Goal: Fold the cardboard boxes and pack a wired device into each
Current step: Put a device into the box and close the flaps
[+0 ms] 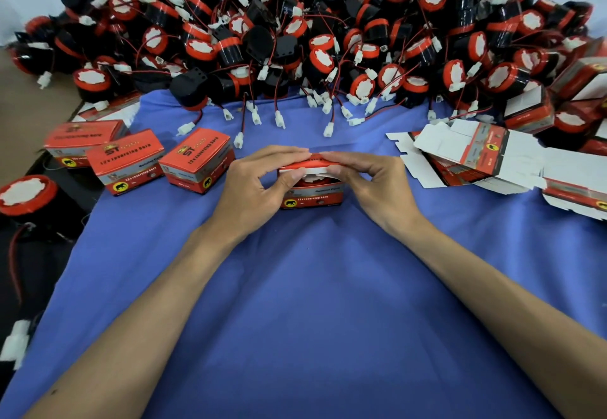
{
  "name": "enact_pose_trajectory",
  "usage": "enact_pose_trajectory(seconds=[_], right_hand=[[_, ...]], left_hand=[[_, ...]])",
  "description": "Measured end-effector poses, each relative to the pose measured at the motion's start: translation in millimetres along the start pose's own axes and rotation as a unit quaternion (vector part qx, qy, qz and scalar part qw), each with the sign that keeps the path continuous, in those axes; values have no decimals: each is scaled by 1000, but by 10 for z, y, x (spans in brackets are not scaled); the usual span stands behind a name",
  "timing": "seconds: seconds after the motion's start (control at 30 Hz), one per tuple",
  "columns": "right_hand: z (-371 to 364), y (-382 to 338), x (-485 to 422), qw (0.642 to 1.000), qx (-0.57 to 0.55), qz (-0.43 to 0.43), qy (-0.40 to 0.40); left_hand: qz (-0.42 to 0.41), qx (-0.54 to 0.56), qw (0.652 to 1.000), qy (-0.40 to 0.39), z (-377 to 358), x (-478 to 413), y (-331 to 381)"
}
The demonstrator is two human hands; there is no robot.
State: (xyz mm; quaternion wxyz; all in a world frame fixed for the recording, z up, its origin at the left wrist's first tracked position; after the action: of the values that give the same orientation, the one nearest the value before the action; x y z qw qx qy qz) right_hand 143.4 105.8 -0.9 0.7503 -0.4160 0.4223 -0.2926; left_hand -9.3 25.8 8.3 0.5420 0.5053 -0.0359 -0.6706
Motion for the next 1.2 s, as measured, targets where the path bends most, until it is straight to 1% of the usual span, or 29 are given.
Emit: enact_pose_trajectory(seconds=[0.07, 0.1, 0.13, 0.17, 0.23, 0.3, 0.33, 0.37, 0.47, 0.57, 0.73, 0.93, 1.2], right_hand=[[20, -5, 12, 1000, 16, 13, 16], [40, -32, 28, 998, 34, 34, 28], [64, -84, 44, 994, 70, 76, 45], [81, -152, 71, 981, 122, 134, 64], [85, -272, 125, 938, 229, 240, 97], [77, -322, 138, 901, 306, 283, 119], [78, -320, 131, 894, 323, 287, 118], [85, -302, 118, 896, 326, 283, 104], [104, -244, 52, 920, 292, 260, 28], [86, -216, 34, 924, 276, 264, -6], [76, -193, 43, 928, 259, 268, -12], [41, -203, 82, 919, 271, 286, 8], [-47, -199, 110, 938, 228, 256, -44]], left_hand=[[-23, -23, 999, -13, 0, -7, 11], [-34, -35, 999, -22, -7, -2, 24], [-48, -47, 997, -29, -10, 5, 40], [-62, -60, 996, -34, -8, 11, 58], [-85, -78, 992, -45, 10, 10, 79], [-97, -87, 990, -55, 24, 1, 69], [-100, -88, 989, -59, 24, -2, 64], [-102, -88, 989, -63, 21, 2, 63], [-105, -83, 989, -67, 28, 7, 66], [-105, -85, 989, -68, 46, 12, 50], [-121, -104, 985, -61, 29, 55, 71], [-130, -117, 983, -52, 32, 39, 73], [-120, -102, 987, -25, 16, 43, 111]])
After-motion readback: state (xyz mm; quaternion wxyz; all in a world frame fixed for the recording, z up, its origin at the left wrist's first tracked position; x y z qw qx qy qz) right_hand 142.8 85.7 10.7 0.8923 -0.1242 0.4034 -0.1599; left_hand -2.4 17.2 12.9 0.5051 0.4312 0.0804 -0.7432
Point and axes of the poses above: each hand's wrist, its own x-axis away from the middle knuckle, its own z-axis out of the back of the hand, y = z × x, the point moved 6 cm from there along -x, towards the middle knuckle, and after that the axes turned 2 degrees about -z, right-handed, at the moved point
